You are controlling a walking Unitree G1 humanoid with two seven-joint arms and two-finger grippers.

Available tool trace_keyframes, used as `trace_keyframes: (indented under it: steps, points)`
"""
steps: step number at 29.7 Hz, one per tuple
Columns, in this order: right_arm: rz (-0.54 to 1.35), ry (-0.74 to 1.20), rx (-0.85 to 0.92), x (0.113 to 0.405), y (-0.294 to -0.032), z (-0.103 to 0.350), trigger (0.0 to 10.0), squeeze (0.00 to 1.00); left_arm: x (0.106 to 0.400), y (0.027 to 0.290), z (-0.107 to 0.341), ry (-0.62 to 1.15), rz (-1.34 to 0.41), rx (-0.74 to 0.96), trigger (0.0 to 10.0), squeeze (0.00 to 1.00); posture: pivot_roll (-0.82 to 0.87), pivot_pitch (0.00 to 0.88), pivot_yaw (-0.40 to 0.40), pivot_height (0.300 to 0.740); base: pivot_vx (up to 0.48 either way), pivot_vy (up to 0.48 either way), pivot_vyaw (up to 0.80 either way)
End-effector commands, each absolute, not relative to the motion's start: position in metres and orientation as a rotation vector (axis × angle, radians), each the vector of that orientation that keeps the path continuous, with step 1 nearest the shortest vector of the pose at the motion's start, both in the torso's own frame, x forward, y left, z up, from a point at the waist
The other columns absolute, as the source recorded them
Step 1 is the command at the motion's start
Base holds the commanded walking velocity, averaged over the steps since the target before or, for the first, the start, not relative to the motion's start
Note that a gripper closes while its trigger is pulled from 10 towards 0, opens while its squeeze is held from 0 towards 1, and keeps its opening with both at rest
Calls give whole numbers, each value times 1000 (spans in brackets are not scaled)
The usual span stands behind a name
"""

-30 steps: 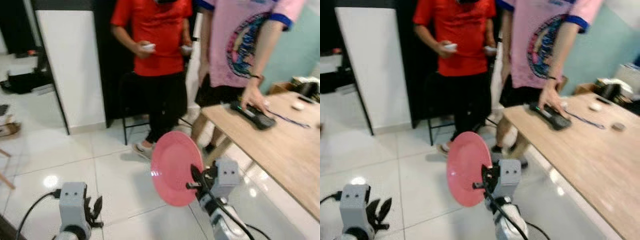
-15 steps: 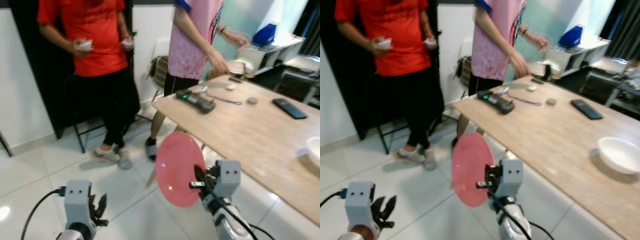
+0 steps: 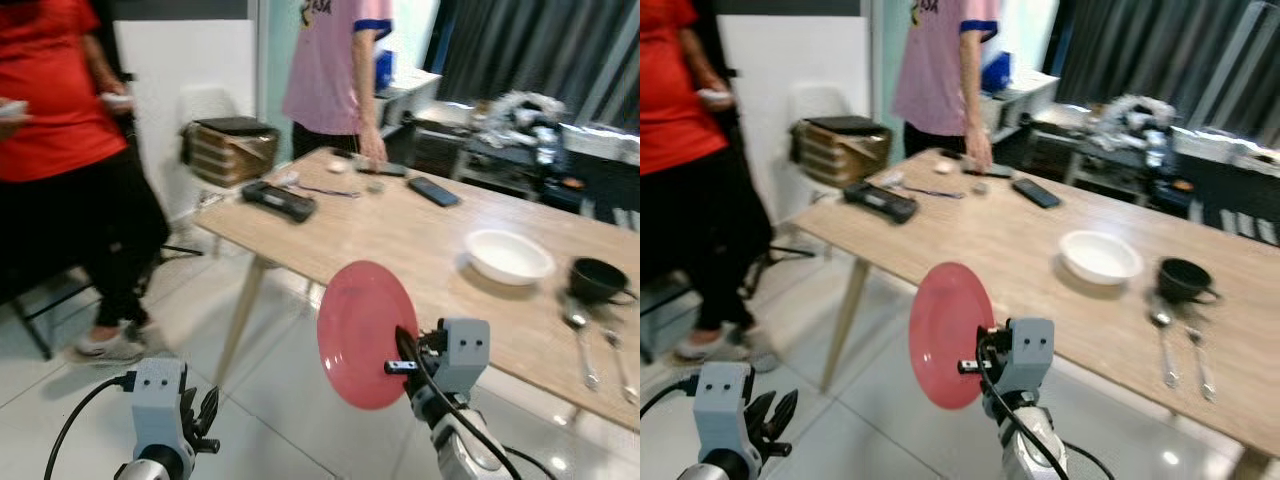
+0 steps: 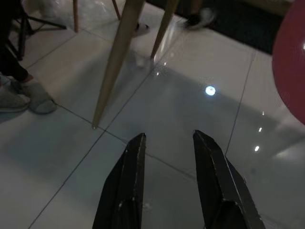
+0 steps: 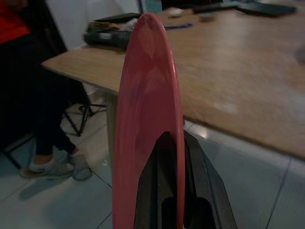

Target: Setting the table

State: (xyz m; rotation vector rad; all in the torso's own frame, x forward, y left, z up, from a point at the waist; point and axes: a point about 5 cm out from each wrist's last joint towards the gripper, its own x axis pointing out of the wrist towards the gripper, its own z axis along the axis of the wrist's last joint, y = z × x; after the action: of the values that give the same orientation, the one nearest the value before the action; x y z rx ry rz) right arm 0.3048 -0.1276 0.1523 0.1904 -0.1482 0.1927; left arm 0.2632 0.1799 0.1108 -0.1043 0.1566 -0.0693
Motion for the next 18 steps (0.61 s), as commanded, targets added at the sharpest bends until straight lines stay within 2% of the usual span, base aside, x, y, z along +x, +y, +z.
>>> trace_keyframes:
  steps: [1, 13, 18]
  points:
    - [185, -132, 188, 304, -130, 148, 10000, 0, 261, 180, 105, 184, -64, -103, 10000, 0, 59, 108, 41, 740, 0, 0, -800]
    - [158, -137, 227, 305, -135, 152, 10000, 0, 261, 182, 106, 183, -62, -102, 10000, 0, 60, 109, 43, 740, 0, 0, -800]
    - [103, -141, 440, 311, -150, 161, 10000, 0, 262, 182, 107, 180, -63, -102, 10000, 0, 60, 108, 47, 740, 0, 0, -800]
